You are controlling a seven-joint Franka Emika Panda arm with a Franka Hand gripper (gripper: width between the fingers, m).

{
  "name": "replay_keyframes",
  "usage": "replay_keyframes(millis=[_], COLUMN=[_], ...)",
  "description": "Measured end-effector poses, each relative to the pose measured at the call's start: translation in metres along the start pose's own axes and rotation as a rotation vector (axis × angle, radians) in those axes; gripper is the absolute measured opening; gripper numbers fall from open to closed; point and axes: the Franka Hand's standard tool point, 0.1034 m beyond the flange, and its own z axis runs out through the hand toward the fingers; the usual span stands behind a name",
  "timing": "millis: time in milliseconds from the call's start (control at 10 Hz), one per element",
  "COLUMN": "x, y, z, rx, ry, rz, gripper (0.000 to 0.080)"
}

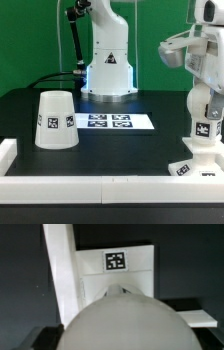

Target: Assemble lamp

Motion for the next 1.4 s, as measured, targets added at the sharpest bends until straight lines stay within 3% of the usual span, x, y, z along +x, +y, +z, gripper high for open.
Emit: replay_keyframes(millis=[200,500,800,1400], x=[-0.001,-0.0067,-0.0041,-0.0022], y=[0.0001,-0.0037,-0.0049,-0.0054], z=[-0.0002,0.0009,0.0011,0.0014], rx=[-0.002,-0.028,-0.024,-0.017], ry=[0.003,0.02,0.033,0.039], rz=[0.054,0.395,0.703,1.072], gripper=[0.0576,0.0576,0.0577,0.0577])
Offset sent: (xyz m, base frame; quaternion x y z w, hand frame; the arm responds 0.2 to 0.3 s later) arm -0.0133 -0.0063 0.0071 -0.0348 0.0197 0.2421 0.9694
